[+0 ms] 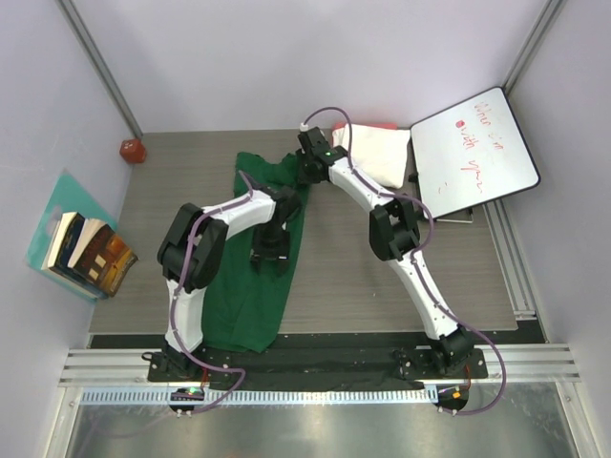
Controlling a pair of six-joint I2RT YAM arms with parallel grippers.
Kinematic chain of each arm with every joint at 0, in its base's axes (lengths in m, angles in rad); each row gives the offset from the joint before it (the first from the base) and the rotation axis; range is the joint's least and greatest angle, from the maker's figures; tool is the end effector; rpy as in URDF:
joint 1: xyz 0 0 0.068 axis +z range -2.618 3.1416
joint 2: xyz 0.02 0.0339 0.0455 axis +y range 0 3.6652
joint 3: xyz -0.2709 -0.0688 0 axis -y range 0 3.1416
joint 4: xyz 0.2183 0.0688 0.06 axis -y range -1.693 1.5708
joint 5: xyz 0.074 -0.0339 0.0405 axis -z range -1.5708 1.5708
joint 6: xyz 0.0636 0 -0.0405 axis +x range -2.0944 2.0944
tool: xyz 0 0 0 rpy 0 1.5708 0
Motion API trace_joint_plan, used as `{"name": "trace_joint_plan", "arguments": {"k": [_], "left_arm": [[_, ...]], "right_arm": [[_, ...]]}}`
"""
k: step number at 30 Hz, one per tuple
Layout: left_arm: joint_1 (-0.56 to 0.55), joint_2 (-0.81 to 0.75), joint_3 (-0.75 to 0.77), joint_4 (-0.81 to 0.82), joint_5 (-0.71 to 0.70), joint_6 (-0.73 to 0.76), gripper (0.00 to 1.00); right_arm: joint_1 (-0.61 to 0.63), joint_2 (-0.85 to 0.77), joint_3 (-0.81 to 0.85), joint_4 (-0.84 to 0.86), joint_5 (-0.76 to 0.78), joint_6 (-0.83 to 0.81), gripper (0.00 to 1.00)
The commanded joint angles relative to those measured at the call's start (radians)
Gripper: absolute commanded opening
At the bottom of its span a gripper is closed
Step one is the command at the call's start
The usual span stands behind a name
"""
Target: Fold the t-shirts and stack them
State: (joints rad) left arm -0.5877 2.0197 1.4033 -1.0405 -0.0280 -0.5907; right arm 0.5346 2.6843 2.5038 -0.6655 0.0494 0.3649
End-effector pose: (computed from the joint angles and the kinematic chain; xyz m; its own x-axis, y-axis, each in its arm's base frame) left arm 0.2827 -0.1862 0.1433 -0.9984 -0.0038 0.0559 0.0002 0.9975 0.0711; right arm 0.5005 0.2927 0.1500 -0.7733 -0.0437 -0.6325 -0.2192 0.9545 0.2021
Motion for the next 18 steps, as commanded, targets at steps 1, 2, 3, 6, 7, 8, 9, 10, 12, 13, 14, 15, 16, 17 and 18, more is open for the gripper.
{"name": "trace_joint_plan", "arguments": {"k": [1, 2, 3, 6, 7, 8, 9, 10, 12, 13, 14, 15, 16, 17, 18], "left_arm": [[-0.017, 0.132, 0.034, 0.083, 0.017, -0.014, 0.58], [-0.017, 0.151, 0.048, 0.074, 0.020, -0.015, 0.58], [-0.017, 0.160, 0.072, 0.071, 0.020, -0.015, 0.58], [-0.017, 0.185, 0.127, 0.050, 0.022, -0.027, 0.58], [-0.017, 0.186, 0.138, 0.043, 0.022, -0.031, 0.59], [-0.017, 0.195, 0.163, 0.039, 0.022, -0.034, 0.59], [-0.017, 0.197, 0.174, 0.028, 0.025, -0.035, 0.59], [-0.017, 0.200, 0.181, 0.027, 0.025, -0.037, 0.60], [-0.015, 0.194, 0.195, 0.022, 0.025, -0.043, 0.61], [-0.017, 0.185, 0.194, 0.026, 0.025, -0.049, 0.61], [-0.017, 0.175, 0.194, 0.030, 0.025, -0.054, 0.63], [-0.017, 0.153, 0.195, 0.031, 0.025, -0.057, 0.64], [-0.017, 0.139, 0.195, 0.033, 0.025, -0.061, 0.64], [-0.015, 0.120, 0.204, 0.033, 0.025, -0.063, 0.65], [-0.015, 0.093, 0.210, 0.030, 0.025, -0.064, 0.66]], "right_arm": [[-0.062, 0.055, 0.006, 0.003, 0.001, -0.024, 0.29], [-0.068, 0.054, 0.007, 0.013, 0.003, -0.035, 0.34], [-0.077, 0.051, 0.009, 0.018, 0.006, -0.040, 0.38], [-0.099, 0.037, 0.023, 0.037, 0.003, -0.044, 0.45], [-0.104, 0.034, 0.032, 0.040, 0.001, -0.041, 0.45], [-0.107, 0.031, 0.036, 0.047, -0.014, -0.038, 0.46], [-0.111, 0.020, 0.041, 0.046, -0.019, -0.037, 0.46], [-0.113, 0.011, 0.041, 0.047, -0.022, -0.037, 0.46], [-0.113, -0.013, 0.030, 0.049, -0.028, -0.035, 0.46], [-0.113, -0.041, 0.008, 0.050, -0.029, -0.034, 0.46], [-0.113, -0.059, -0.008, 0.059, -0.031, -0.032, 0.46], [-0.113, -0.078, -0.023, 0.061, -0.036, -0.032, 0.46], [-0.113, -0.116, -0.049, 0.063, -0.037, -0.030, 0.46], [-0.113, -0.136, -0.065, 0.066, -0.037, -0.029, 0.46], [-0.113, -0.155, -0.092, 0.066, -0.083, -0.023, 0.46]]}}
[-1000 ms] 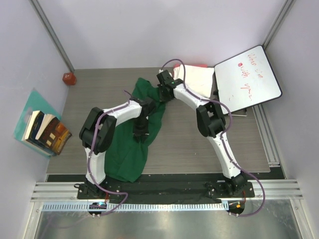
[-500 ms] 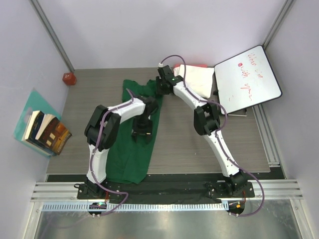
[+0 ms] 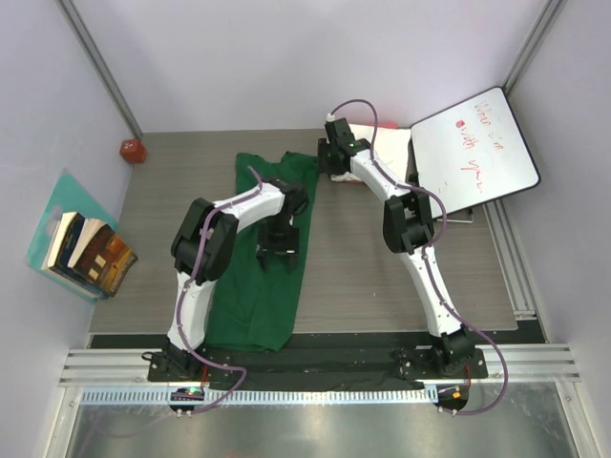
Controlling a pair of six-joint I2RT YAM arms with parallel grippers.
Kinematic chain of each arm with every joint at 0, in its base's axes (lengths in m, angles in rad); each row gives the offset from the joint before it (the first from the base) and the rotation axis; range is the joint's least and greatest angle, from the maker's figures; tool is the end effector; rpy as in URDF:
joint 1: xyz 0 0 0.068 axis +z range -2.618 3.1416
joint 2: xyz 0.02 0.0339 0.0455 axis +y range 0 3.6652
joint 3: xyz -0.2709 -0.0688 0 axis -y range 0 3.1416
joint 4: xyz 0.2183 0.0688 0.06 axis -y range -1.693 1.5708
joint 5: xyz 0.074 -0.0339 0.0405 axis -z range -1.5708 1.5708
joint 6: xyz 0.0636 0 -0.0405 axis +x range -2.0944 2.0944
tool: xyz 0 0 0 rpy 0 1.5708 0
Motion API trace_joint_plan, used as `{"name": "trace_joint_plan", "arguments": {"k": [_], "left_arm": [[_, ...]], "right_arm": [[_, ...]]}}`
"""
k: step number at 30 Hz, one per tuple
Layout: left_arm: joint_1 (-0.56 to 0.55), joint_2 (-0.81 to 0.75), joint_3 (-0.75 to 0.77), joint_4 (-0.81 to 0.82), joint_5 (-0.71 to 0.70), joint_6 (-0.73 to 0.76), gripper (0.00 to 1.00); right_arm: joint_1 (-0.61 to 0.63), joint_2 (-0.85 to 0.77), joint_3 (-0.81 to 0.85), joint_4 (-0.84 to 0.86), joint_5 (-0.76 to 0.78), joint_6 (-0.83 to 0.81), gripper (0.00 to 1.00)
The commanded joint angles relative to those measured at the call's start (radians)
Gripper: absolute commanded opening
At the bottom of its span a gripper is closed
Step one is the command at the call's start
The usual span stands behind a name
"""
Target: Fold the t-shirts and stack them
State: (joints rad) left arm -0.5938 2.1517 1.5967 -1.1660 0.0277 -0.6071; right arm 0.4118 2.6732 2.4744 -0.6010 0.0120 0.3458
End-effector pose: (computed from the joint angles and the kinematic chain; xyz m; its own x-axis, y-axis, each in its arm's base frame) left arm 0.3017 -0.2058 0.1399 -0.9902 -0.0196 0.1385 -0.0110 0.9980 0.0629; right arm 0.5350 0.2328 0.1528 -0.7514 0.0416 -0.6585 -0.1466 0.9625 0.2281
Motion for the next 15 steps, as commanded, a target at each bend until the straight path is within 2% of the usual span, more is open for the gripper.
{"name": "trace_joint_plan", "arguments": {"k": [1, 8, 12, 15], "left_arm": [[-0.009, -0.053, 0.026, 0.151, -0.031, -0.046, 0.66], [0.022, -0.164, 0.150, 0.074, -0.063, -0.017, 0.69], [0.083, -0.225, 0.200, 0.049, -0.063, 0.001, 0.70], [0.149, -0.243, 0.253, 0.093, -0.068, 0.012, 0.73]], "right_arm": [[0.010, -0.186, -0.077, 0.003, -0.055, -0.001, 0.46], [0.013, -0.413, -0.276, 0.001, -0.096, 0.007, 0.45], [0.013, -0.563, -0.490, 0.001, -0.057, 0.012, 0.44], [0.022, -0.671, -0.656, 0.015, -0.044, 0.033, 0.44]]}}
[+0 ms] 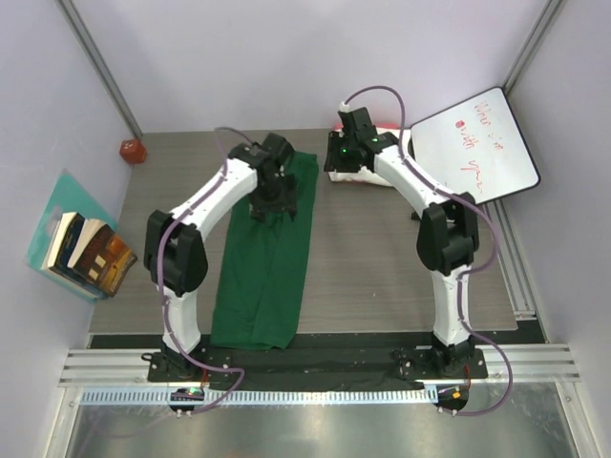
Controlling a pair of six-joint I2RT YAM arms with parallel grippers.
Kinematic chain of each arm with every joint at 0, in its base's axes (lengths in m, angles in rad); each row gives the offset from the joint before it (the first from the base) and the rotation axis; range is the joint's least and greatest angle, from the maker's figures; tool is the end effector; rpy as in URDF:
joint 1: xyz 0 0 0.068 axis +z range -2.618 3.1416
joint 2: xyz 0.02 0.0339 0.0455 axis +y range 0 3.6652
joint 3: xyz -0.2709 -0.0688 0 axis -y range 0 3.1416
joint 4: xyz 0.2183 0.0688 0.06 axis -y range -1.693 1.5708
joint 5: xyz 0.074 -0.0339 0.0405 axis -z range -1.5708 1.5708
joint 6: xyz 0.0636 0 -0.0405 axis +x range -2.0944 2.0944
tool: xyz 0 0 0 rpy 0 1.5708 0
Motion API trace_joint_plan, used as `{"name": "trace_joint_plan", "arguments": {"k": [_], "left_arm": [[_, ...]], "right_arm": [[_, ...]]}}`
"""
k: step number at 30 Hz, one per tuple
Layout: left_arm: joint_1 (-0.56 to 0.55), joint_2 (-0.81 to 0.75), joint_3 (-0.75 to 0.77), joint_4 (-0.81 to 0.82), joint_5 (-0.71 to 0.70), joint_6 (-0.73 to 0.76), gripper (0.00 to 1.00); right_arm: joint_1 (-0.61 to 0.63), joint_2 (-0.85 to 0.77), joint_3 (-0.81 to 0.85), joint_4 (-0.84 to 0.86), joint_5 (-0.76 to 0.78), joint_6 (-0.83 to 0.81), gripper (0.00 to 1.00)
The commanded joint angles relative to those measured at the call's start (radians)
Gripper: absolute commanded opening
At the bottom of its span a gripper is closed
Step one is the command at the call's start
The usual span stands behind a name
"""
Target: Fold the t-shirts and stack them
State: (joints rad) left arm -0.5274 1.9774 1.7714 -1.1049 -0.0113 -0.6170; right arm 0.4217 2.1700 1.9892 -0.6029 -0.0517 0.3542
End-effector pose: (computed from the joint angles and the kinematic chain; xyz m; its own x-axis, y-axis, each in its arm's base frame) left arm 0.3360 -0.1949 0.2434 -0.9708 -0.1041 -0.2159 -0.0748 0.9874 -0.1398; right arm 0.4509 0.2059 0.2599 -0.7574 0.0398 -0.6517 -0.1913 0.9408 0.2799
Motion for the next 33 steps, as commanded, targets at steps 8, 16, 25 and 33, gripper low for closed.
{"name": "trace_joint_plan", "arguments": {"k": [8, 16, 25, 33], "left_arm": [[0.164, 0.310, 0.500, -0.031, 0.045, 0.123, 0.72], [0.165, 0.402, 0.571, 0.085, 0.068, 0.108, 0.71], [0.165, 0.456, 0.554, 0.128, 0.120, 0.097, 0.69], [0.165, 0.497, 0.496, 0.137, 0.097, 0.129, 0.69]], "right_arm": [[0.057, -0.346, -0.493, 0.106, 0.033, 0.077, 0.42], [0.057, -0.389, -0.630, 0.118, 0.030, 0.081, 0.39], [0.057, -0.391, -0.701, 0.147, 0.006, 0.092, 0.37], [0.091, -0.430, -0.770, 0.207, -0.085, 0.111, 0.41]]}}
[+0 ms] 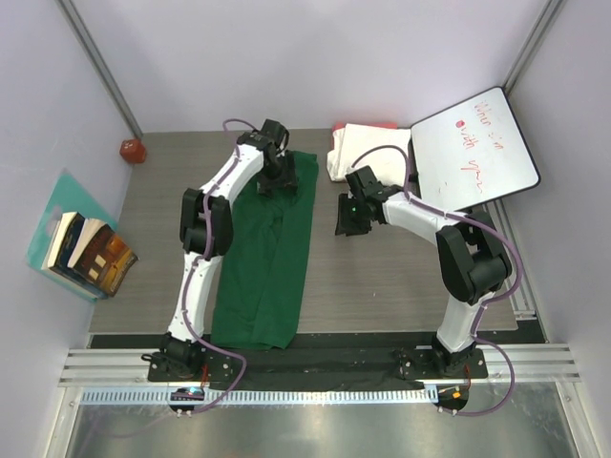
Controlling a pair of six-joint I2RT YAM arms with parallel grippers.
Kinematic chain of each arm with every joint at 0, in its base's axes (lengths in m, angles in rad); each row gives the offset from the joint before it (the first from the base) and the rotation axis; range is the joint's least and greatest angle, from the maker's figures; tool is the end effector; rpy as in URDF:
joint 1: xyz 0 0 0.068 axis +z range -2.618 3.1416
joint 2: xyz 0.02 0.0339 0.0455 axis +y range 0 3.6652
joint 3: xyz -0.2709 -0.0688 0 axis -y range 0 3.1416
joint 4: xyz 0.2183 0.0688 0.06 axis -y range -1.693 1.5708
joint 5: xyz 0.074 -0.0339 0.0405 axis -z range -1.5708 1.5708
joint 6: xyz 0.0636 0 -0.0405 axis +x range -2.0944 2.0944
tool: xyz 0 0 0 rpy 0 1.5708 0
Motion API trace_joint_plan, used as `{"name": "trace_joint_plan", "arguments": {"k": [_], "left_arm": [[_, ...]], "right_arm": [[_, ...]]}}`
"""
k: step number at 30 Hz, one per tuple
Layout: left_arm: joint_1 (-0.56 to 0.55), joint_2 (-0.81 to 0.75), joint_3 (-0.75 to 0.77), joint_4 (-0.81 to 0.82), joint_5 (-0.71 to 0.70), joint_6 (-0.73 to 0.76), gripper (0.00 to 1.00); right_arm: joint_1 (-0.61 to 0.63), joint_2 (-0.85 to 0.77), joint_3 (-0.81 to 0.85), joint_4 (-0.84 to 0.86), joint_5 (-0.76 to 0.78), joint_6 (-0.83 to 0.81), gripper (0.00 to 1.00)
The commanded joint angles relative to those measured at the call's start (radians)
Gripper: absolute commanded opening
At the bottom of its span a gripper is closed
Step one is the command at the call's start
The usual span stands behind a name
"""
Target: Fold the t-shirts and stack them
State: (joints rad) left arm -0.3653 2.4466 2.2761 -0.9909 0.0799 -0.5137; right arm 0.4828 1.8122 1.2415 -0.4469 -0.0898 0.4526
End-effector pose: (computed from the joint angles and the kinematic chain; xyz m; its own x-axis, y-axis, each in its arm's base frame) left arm 0.4727 -0.1862 0.1830 -0.9358 -0.1665 -0.3107 -0.0851 0.9620 -0.2594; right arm 0.3278 0.1782 0.1922 -0.8982 0.0209 -0.4391 -0.1238 0.9464 0.2984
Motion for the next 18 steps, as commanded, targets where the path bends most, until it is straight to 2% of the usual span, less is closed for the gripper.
{"name": "trace_joint_plan", "arguments": {"k": [1, 4, 5, 8, 14, 18], "left_arm": [[0.003, 0.032, -0.007, 0.015, 0.008, 0.026, 0.69], [0.003, -0.018, -0.058, 0.038, -0.012, 0.017, 0.69], [0.003, -0.078, -0.129, 0.064, -0.026, 0.017, 0.69], [0.012, -0.187, -0.222, 0.113, -0.052, 0.026, 0.71], [0.016, -0.274, -0.338, 0.093, 0.047, 0.030, 0.71], [0.011, -0.304, -0.438, 0.149, 0.096, 0.020, 0.71]], "right_arm": [[0.039, -0.079, -0.030, 0.048, -0.044, 0.006, 0.43], [0.057, -0.096, -0.046, 0.039, -0.027, 0.001, 0.45], [0.056, -0.099, -0.051, 0.039, -0.027, 0.008, 0.45], [0.059, -0.102, -0.059, 0.040, -0.019, 0.009, 0.45], [0.059, -0.083, -0.039, 0.036, -0.030, 0.011, 0.45], [0.059, -0.086, -0.043, 0.034, -0.039, 0.012, 0.45]]}}
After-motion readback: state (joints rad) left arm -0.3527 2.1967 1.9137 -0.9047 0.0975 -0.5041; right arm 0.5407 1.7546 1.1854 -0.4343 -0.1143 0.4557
